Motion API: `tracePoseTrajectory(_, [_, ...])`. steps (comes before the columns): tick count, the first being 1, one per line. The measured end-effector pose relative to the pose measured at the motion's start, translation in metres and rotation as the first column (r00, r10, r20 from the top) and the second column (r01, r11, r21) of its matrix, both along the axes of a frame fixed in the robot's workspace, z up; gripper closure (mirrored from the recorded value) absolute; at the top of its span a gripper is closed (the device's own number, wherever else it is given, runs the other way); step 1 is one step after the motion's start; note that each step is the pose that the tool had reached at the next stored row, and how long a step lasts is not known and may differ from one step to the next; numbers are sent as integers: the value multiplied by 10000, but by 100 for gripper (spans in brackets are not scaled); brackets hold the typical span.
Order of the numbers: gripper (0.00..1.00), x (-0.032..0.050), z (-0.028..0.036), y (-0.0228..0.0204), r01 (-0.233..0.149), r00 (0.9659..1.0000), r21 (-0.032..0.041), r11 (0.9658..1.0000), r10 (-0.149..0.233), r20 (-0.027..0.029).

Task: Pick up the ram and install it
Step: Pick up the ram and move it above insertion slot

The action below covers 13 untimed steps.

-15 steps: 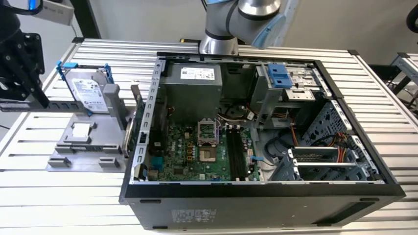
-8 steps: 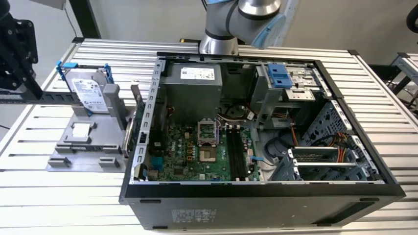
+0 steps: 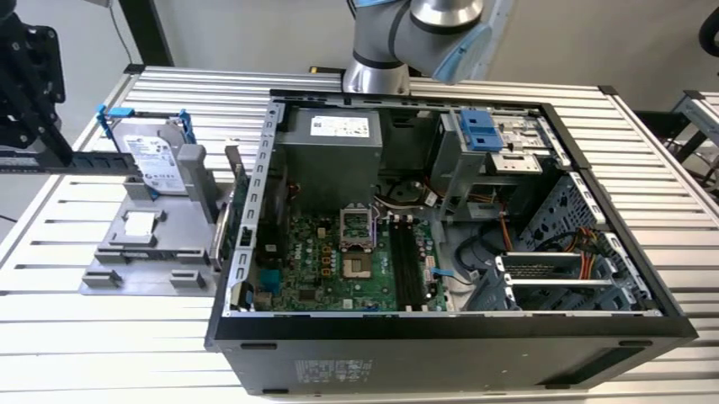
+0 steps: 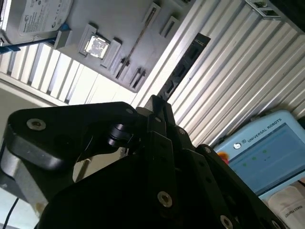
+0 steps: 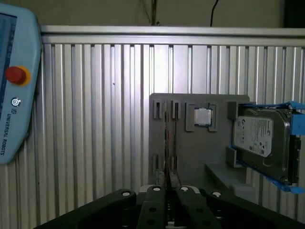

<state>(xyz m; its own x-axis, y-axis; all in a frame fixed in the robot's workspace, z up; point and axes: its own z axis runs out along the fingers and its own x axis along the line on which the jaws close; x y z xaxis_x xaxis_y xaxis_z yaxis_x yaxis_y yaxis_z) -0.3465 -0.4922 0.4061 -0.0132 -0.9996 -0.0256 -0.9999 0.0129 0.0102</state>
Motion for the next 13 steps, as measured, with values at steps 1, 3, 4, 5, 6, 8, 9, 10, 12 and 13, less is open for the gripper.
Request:
tracePoseTrajectory(1, [100, 24, -1, 0, 1, 10000, 1, 10000, -1, -2])
tracePoseTrajectory(3, [100, 78, -1, 0, 2, 10000, 1, 10000, -2, -11])
tracePoseTrajectory(4, [100, 104, -1, 0, 1, 10000, 1, 10000, -1, -14])
tracePoseTrajectory(5, [100, 123, -1, 0, 1, 10000, 1, 10000, -1, -17])
tracePoseTrajectory(6, [100, 144, -1, 0, 2, 10000, 1, 10000, -2, -18])
tracePoseTrajectory(8, [100, 189, -1, 0, 1, 10000, 1, 10000, -1, -23])
tracePoseTrajectory(9, [100, 213, -1, 0, 1, 10000, 1, 10000, -1, -26])
tracePoseTrajectory(10, [100, 235, -1, 0, 1, 10000, 1, 10000, -1, -28])
tracePoseTrajectory(12, [100, 279, -1, 0, 2, 10000, 1, 10000, -2, -31])
tracePoseTrajectory(13, [100, 300, -1, 0, 2, 10000, 2, 10000, -2, -33])
